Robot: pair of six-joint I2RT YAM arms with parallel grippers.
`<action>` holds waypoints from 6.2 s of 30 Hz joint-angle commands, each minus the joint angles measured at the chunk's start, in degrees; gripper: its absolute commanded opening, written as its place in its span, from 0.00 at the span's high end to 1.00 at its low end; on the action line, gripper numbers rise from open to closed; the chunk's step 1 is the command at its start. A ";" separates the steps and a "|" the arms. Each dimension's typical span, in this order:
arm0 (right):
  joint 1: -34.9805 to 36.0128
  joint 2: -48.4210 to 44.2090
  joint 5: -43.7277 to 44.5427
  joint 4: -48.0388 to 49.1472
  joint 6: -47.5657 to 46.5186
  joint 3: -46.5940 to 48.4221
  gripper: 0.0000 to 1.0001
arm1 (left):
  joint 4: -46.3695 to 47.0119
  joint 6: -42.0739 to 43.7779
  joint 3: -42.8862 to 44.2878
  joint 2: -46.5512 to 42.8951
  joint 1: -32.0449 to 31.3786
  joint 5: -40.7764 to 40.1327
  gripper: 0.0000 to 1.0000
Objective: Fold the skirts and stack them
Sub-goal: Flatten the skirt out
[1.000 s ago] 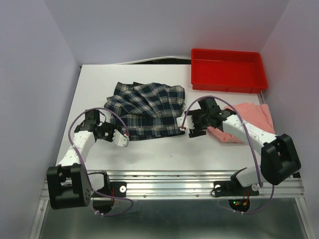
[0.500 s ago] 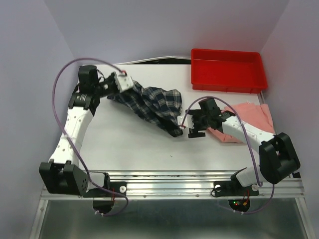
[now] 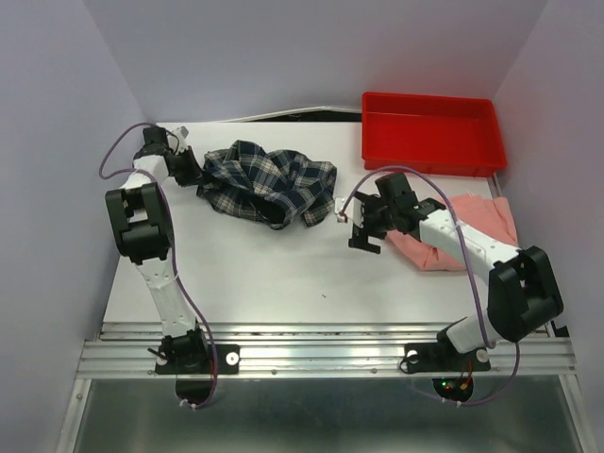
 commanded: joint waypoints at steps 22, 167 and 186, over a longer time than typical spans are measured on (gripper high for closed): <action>14.52 12.34 1.70 37.58 -5.36 4.10 0.00 | -4.92 -1.81 -0.89 -7.95 -1.93 -1.52 1.00; -5.43 9.61 -10.44 -11.64 35.23 20.01 0.99 | -43.95 73.16 -11.52 -38.37 -27.49 0.95 0.39; -5.43 9.44 -10.53 -12.43 34.71 19.40 0.99 | -37.09 69.64 -12.31 -24.30 -32.51 -5.91 0.37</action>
